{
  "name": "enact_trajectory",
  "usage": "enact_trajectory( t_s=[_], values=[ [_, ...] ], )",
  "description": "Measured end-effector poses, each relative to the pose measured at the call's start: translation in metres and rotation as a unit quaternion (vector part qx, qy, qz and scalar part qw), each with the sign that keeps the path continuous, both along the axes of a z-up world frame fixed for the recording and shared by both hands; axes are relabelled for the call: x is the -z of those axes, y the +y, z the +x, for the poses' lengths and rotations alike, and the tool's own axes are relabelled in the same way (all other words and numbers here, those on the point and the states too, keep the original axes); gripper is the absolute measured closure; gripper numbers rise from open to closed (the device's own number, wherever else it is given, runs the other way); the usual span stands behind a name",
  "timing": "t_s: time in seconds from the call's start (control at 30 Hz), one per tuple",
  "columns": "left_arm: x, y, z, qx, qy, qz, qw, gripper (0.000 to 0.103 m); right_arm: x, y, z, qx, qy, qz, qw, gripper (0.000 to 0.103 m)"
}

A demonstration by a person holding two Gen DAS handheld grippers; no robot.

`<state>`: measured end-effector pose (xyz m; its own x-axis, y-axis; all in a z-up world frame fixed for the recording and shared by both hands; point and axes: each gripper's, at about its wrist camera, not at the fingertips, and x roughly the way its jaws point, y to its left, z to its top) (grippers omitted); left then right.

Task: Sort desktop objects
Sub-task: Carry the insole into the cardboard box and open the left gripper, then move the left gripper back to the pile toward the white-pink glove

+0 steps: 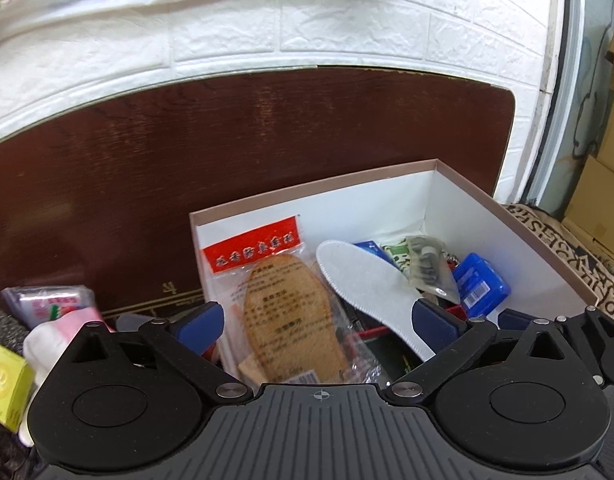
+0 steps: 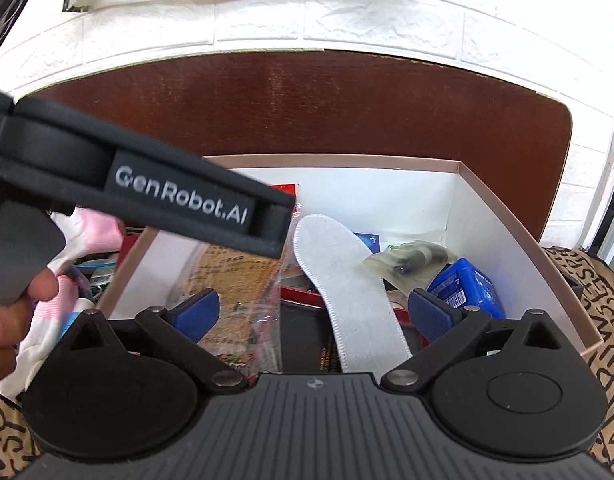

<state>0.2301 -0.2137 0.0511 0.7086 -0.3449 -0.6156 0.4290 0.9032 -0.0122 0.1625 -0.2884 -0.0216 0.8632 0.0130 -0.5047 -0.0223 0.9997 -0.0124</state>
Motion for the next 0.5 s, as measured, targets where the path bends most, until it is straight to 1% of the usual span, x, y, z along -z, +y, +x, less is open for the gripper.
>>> enact_trajectory(
  t_s=[0.2, 0.37, 0.5],
  values=[
    [-0.006, 0.014, -0.024, -0.008, -0.015, 0.001, 0.9999, 0.000, -0.007, 0.004, -0.015, -0.003, -0.011, 0.006, 1.000, 0.001],
    [-0.010, 0.025, -0.050, -0.010, -0.040, 0.017, 0.9990, 0.000, -0.015, 0.014, -0.034, -0.007, -0.021, 0.011, 1.000, 0.001],
    [-0.012, 0.037, -0.070, -0.014, -0.048, 0.015, 0.9987, 0.000, -0.021, 0.023, -0.049, -0.013, -0.028, 0.017, 0.999, 0.000]
  ],
)
